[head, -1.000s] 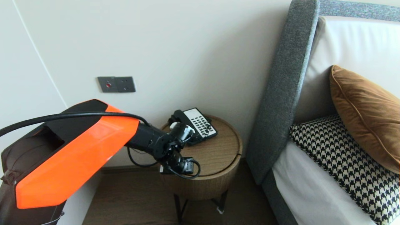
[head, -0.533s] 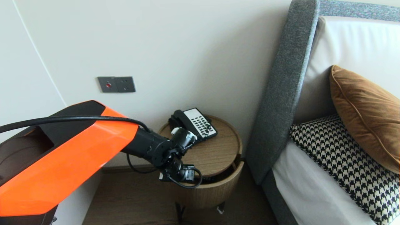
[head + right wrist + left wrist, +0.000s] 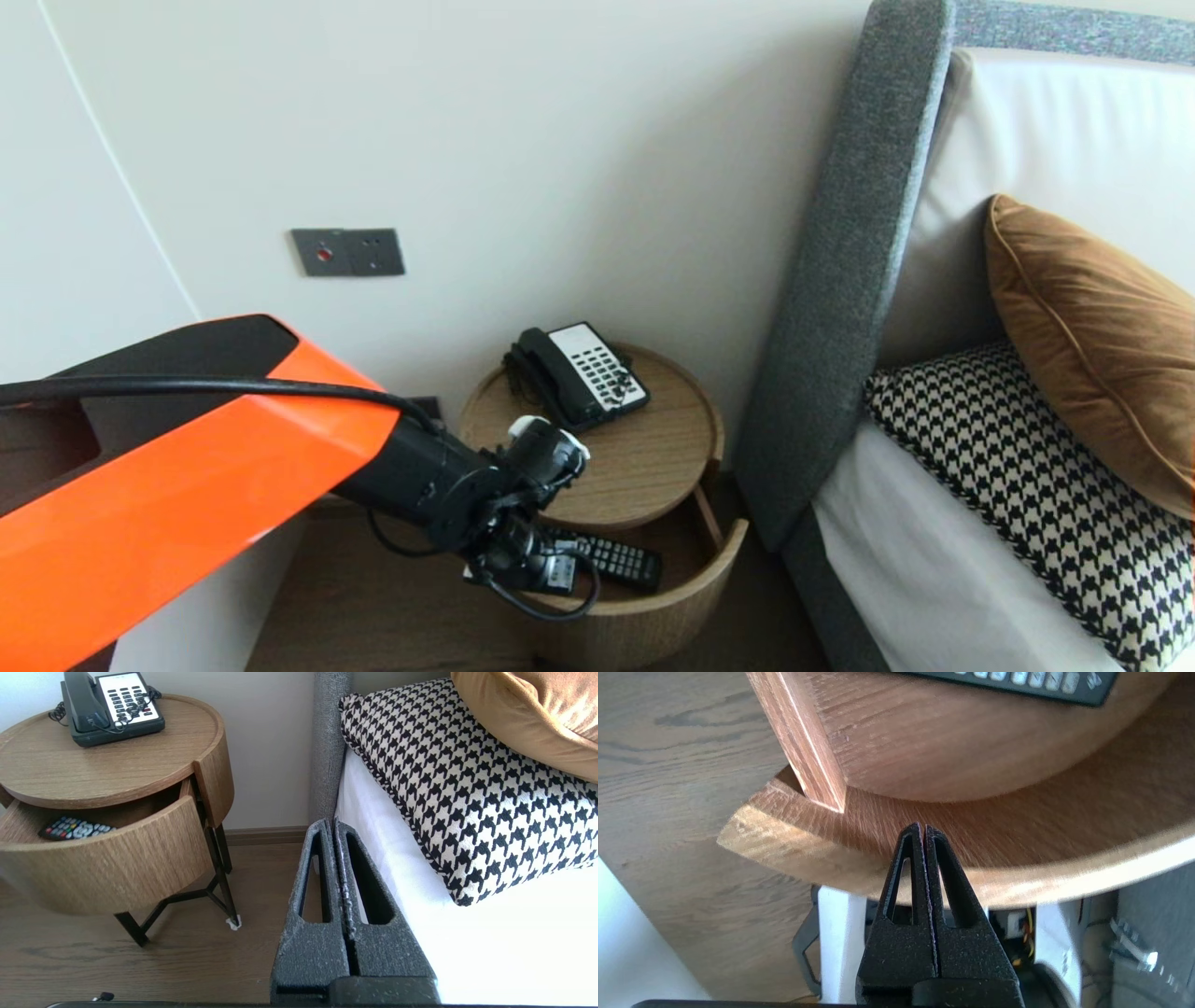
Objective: Open the nightstand drawer
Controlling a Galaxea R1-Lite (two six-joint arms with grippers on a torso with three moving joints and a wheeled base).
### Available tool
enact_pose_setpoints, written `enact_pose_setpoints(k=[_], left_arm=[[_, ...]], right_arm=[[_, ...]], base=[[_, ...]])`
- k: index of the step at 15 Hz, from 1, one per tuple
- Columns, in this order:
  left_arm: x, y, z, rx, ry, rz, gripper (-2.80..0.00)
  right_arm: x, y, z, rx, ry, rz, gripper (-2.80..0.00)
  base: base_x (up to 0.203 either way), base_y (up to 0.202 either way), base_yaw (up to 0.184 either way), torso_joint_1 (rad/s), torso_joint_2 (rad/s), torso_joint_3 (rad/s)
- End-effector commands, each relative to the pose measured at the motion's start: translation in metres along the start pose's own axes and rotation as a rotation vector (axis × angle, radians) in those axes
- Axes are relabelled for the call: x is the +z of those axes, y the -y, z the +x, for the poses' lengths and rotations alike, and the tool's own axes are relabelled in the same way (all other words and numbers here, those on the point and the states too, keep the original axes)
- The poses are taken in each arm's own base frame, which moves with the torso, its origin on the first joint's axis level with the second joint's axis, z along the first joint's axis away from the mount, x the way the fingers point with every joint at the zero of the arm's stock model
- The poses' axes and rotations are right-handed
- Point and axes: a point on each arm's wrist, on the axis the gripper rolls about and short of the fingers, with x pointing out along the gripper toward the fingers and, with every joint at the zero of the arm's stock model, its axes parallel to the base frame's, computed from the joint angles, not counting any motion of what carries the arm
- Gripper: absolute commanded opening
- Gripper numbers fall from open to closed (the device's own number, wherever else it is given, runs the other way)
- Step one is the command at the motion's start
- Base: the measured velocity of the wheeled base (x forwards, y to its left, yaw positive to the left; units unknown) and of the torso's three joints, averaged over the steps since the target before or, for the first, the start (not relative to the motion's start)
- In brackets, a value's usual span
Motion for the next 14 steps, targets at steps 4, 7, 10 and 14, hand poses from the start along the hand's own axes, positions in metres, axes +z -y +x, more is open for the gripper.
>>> enact_pose_setpoints(k=[4, 7, 10, 14], left_arm=[[-0.030, 0.020, -0.023, -0.035, -0.018, 0.081, -2.80], [-0.042, 0.024, -0.022, -0.038, -0.034, 0.102, -2.80], [-0.057, 0.025, -0.017, -0.044, -0.042, 0.127, -2.80], [-0.069, 0.029, -0.026, -0.061, -0.041, 0.142, -2.80]], right_arm=[[0.000, 0.000, 0.000, 0.000, 0.005, 0.000, -2.80], [0.000, 0.000, 0.000, 0.000, 0.005, 0.000, -2.80], [0.000, 0.000, 0.000, 0.000, 0.005, 0.000, -2.80], [0.000, 0.000, 0.000, 0.000, 0.006, 0.000, -2.80]], base=[[0.000, 0.000, 0.000, 0.000, 0.00, 0.000], [0.000, 0.000, 0.000, 0.000, 0.00, 0.000], [0.000, 0.000, 0.000, 0.000, 0.00, 0.000], [0.000, 0.000, 0.000, 0.000, 0.00, 0.000]])
